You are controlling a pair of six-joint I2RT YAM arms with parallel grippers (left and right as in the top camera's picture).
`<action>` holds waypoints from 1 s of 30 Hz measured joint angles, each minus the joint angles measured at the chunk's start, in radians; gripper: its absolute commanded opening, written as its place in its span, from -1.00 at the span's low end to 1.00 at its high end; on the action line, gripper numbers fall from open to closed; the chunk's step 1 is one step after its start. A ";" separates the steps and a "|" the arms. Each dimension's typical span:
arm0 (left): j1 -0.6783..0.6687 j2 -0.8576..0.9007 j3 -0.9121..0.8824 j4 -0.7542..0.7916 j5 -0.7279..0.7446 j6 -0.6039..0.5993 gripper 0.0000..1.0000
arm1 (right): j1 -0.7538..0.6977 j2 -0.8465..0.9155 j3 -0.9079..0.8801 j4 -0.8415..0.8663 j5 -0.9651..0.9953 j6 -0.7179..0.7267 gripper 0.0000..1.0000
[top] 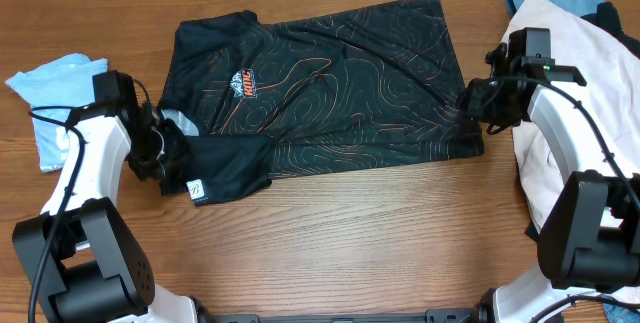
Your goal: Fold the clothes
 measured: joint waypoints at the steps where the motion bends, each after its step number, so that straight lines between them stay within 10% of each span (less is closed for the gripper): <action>1: -0.005 0.000 0.000 -0.020 0.004 0.005 -0.27 | 0.000 0.002 -0.008 0.004 0.001 0.000 -0.15; 30: -0.108 0.000 -0.095 -0.021 -0.256 -0.017 -0.24 | 0.000 0.045 -0.051 -0.026 0.002 0.000 -0.01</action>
